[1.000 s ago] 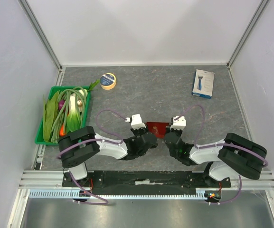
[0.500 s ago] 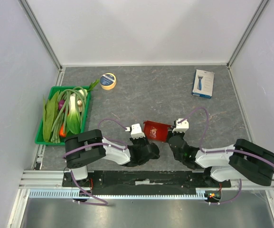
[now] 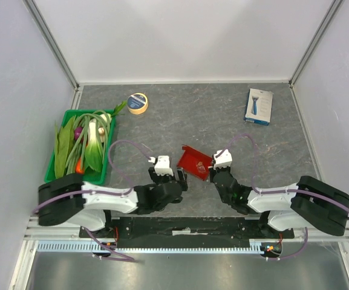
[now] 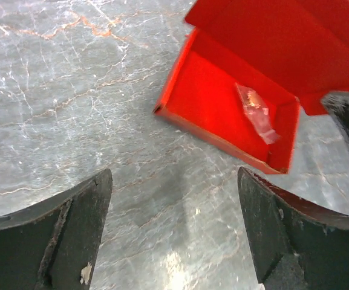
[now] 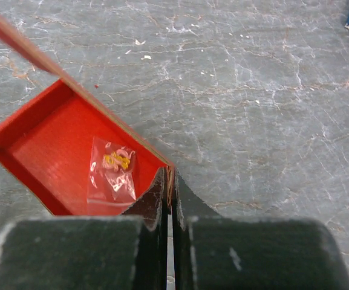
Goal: Fold the paper box
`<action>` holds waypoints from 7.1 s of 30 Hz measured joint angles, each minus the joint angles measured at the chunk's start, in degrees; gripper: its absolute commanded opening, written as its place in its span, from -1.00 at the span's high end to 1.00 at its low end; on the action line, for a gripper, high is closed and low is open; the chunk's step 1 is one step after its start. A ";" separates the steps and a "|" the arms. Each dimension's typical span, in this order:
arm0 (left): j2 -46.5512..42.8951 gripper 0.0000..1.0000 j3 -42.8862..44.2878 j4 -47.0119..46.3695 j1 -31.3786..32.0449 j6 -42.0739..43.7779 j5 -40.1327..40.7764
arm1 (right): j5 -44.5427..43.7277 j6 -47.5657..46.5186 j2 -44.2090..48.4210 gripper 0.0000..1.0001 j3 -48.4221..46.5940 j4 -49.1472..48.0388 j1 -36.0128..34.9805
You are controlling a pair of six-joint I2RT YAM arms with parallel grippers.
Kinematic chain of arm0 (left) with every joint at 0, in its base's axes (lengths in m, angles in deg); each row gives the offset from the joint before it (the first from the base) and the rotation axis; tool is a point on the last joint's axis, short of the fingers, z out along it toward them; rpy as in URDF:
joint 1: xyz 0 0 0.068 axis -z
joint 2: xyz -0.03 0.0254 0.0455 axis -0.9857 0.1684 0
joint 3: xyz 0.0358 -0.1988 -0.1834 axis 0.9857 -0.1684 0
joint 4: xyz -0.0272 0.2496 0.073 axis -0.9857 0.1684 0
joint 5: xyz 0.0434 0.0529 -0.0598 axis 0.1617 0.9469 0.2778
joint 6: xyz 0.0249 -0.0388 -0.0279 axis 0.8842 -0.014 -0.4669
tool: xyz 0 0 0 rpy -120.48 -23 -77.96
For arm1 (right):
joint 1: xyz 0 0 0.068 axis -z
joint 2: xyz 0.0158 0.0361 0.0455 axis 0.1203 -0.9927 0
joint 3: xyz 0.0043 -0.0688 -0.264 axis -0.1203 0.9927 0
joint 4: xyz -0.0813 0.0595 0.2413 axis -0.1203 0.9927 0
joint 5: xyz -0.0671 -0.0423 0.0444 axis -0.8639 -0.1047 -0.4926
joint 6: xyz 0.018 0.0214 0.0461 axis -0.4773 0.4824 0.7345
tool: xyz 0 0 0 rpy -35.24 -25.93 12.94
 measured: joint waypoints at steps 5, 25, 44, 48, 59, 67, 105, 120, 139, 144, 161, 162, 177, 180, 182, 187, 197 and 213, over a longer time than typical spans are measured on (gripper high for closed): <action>-16.24 -0.54 -6.05 -1.25 -3.78 6.99 -9.01 | 0.61 -3.39 -3.34 1.00 -2.49 -1.20 0.17; -6.45 -0.60 -4.28 -15.43 -43.19 26.16 -59.67 | 34.67 -18.38 -13.18 1.00 -17.97 6.36 18.18; 3.08 -0.27 7.04 -14.12 -50.86 39.76 -70.34 | 47.80 -20.61 -17.44 1.00 -23.10 8.07 23.37; 4.92 -0.07 7.13 -14.12 -51.52 41.16 -76.13 | 48.61 -20.85 -17.46 1.00 -23.17 8.11 23.61; 5.18 0.24 6.71 -17.16 -51.21 41.92 -80.08 | 49.48 -20.31 -17.75 1.00 -23.50 8.09 23.65; 3.56 0.27 5.70 -16.24 -49.99 41.94 -77.20 | 49.11 -19.78 -17.70 1.00 -23.50 8.07 23.65; 6.47 0.96 15.30 -5.73 -26.03 29.46 -23.41 | 2.67 13.57 -14.23 1.00 -24.76 19.58 8.61; 8.72 0.96 4.92 -24.22 -23.96 22.71 -20.26 | -8.11 17.33 -19.19 1.00 -20.90 9.64 4.02; 15.19 0.96 -5.81 -51.82 -16.00 23.45 -12.13 | -12.90 9.46 -19.43 1.00 -9.38 -11.26 -1.29; 19.15 0.96 -7.76 -61.18 -14.08 24.98 -10.16 | -11.91 6.97 -19.43 1.00 -6.23 -16.90 -2.10; 25.20 0.96 -10.67 -72.74 -8.98 29.62 -4.74 | -11.61 6.10 -20.09 0.99 -2.45 -23.58 -3.67; 25.57 0.96 -10.78 -73.26 -8.92 29.59 -4.63 | -11.52 6.08 -20.24 0.99 -2.32 -23.98 -3.69; 29.22 0.96 -12.17 -75.23 -6.49 30.49 -2.71 | -9.60 7.13 -21.44 0.58 1.07 -25.79 -6.10; 29.42 0.96 -12.35 -74.58 -6.10 30.69 -2.23 | -9.33 9.53 -17.68 0.31 1.03 -18.43 -6.38; 29.64 0.96 -12.35 -74.38 -5.99 30.73 -1.88 | -9.22 11.76 -13.60 0.11 0.79 -11.15 -6.62; 29.64 0.96 -12.63 -73.81 -6.03 31.01 0.17 | -8.52 17.62 1.84 -0.18 -1.38 12.15 -6.91; 29.92 0.96 -12.00 -72.02 -5.64 33.75 4.57 | 1.73 23.37 28.61 -0.57 -7.54 47.36 -6.62; 30.05 0.96 -8.70 -68.61 -4.00 43.87 8.92 | 41.05 16.79 -0.57 -0.94 -36.41 50.42 20.44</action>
